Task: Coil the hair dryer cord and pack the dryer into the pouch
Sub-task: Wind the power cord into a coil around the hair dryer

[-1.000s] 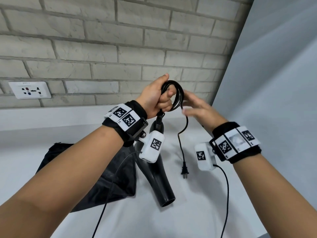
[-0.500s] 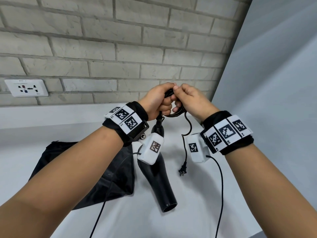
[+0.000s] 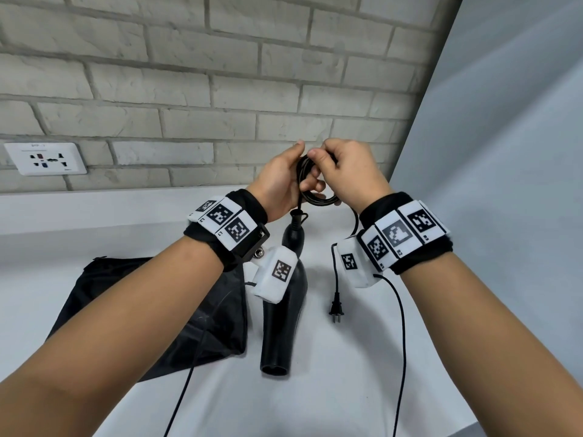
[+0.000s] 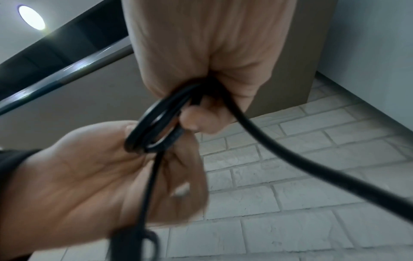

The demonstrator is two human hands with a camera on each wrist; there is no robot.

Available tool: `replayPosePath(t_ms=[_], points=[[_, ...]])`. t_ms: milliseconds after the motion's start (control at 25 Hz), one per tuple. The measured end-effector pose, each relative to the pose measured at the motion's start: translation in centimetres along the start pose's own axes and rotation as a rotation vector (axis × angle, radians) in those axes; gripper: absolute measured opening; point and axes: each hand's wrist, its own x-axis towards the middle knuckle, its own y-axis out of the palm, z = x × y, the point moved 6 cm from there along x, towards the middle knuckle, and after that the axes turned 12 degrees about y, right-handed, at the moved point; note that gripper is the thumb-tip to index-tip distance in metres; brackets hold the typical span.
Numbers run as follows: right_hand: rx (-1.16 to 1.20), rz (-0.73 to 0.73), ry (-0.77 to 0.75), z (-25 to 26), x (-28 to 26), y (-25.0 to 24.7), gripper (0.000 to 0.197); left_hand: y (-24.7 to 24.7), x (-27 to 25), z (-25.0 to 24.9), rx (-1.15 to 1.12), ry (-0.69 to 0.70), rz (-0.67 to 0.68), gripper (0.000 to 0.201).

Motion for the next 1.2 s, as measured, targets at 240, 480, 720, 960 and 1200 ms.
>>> replayPosePath(t_ms=[240, 480, 720, 960, 1200], points=[[-0.047, -0.129, -0.087, 0.1, 0.0, -1.0, 0.024, -0.4, -1.6, 3.6, 0.029, 0.001, 0.082, 0.056], [0.015, -0.247, -0.045, -1.9, -0.5, -2.3, 0.023, -1.0, -0.9, 3.2, 0.119, 0.119, -0.073, 0.033], [0.067, -0.289, -0.008, -3.1, -0.9, -1.6, 0.025, 0.0, -1.0, 3.2, 0.091, 0.028, -0.052, 0.032], [0.184, -0.231, 0.004, -4.0, -1.4, -0.5, 0.026, 0.3, -0.8, 2.5, 0.117, 0.009, -0.042, 0.042], [0.139, -0.088, -0.041, -3.8, -0.8, -0.6, 0.026, 0.6, -0.7, 1.7, 0.292, 0.1, -0.076, 0.031]])
